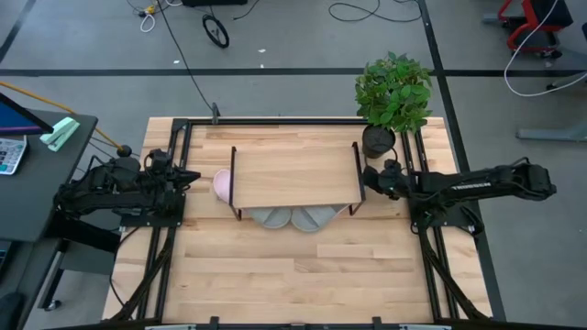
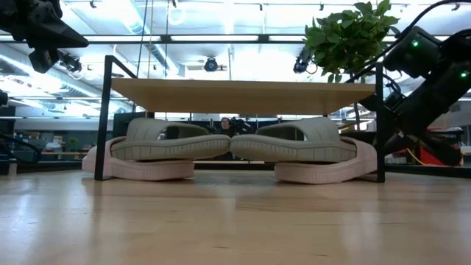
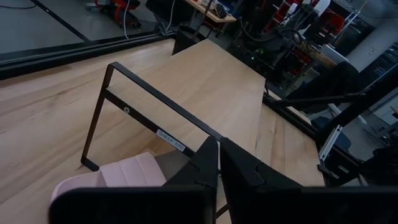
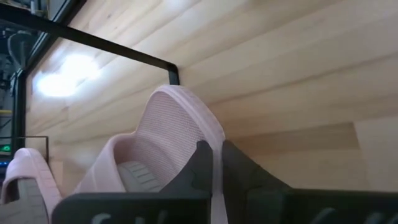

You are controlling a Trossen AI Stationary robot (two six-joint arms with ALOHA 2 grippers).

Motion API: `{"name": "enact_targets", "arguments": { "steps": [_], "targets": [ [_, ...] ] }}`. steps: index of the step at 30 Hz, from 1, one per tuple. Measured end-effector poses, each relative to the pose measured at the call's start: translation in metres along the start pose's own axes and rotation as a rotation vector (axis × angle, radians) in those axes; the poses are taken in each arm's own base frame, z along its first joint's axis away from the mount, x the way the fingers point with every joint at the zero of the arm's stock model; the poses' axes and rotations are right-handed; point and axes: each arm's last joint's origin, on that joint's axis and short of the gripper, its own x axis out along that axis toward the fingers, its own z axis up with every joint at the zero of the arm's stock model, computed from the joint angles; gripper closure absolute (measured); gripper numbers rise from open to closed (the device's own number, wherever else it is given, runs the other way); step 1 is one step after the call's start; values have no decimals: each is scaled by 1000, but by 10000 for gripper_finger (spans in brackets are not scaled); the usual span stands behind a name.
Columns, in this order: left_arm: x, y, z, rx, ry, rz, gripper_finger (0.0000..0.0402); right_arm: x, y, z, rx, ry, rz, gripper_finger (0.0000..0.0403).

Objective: Pick and place slides into the shelf
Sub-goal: Put the right pink slide on the shelf

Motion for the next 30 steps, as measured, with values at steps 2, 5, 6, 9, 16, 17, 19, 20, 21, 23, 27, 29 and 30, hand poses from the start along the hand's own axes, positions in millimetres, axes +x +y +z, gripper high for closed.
{"name": "enact_targets", "arguments": {
  "steps": [2,5,6,9,16,17,19,20,21,23,27,29,30],
  "targets": [
    [0,0,0,0,0,0,386,-2,0,0,0,-3,10,389],
    [0,0,0,0,1,0,391,-7,2,2,-3,-10,15,389],
    [0,0,0,0,1,1,392,-9,4,3,-6,-14,9,389],
    [0,0,0,0,4,3,392,-17,10,6,-41,-19,-10,389],
    [0,1,-2,4,16,11,378,-36,16,15,-115,-59,-104,389],
    [0,1,-2,4,16,11,378,-38,17,16,-119,-66,-112,389],
    [0,1,-2,5,16,11,381,-42,18,18,-125,-79,-121,390],
    [0,1,-2,5,16,11,383,-43,19,19,-124,-85,-118,390],
    [0,1,-2,5,16,11,385,-45,19,19,-123,-93,-115,390],
    [0,1,-2,5,16,11,389,-48,21,21,-123,-110,-118,390],
    [0,1,-2,4,16,11,392,-54,24,24,-132,-143,-127,390],
    [0,1,-2,4,16,10,391,-56,25,25,-138,-143,-140,390],
    [0,1,-2,4,16,11,389,-58,25,26,-143,-144,-149,390]
  ]
}}
